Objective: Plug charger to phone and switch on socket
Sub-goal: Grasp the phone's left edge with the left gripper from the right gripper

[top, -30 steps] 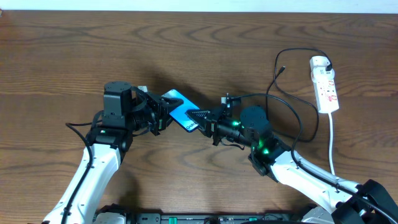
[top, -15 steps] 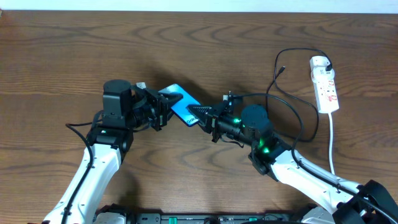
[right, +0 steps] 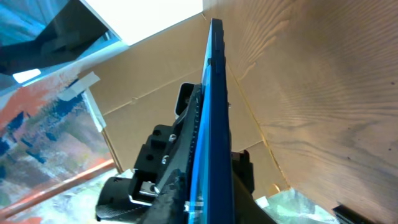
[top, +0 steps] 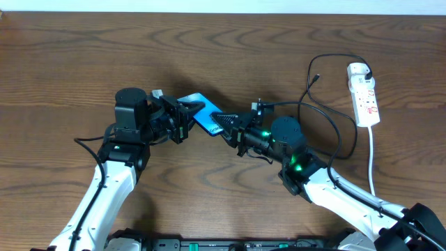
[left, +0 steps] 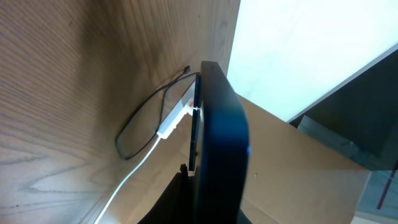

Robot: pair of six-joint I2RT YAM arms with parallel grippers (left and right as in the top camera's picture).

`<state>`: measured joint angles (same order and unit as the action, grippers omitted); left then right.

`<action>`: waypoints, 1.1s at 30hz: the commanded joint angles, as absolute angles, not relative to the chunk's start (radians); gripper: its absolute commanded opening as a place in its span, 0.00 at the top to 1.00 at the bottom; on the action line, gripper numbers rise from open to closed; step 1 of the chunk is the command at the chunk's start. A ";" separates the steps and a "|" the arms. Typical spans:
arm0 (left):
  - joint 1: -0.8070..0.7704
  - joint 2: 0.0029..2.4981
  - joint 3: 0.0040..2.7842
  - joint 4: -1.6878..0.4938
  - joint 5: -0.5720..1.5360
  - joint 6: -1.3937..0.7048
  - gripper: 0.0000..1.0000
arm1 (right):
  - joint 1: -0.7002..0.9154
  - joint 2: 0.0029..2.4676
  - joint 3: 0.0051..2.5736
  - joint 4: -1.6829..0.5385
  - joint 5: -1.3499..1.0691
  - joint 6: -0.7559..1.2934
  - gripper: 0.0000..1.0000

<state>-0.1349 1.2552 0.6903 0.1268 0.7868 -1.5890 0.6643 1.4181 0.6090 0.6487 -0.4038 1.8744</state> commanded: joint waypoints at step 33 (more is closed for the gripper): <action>-0.126 1.266 0.701 -0.100 0.665 -1.323 0.92 | 0.651 1.416 0.598 0.449 -0.234 0.736 0.16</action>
<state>-0.1299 1.2572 0.6872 -0.1051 0.6254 -1.2854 0.6628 1.4181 0.6010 0.4522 -0.2691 0.8940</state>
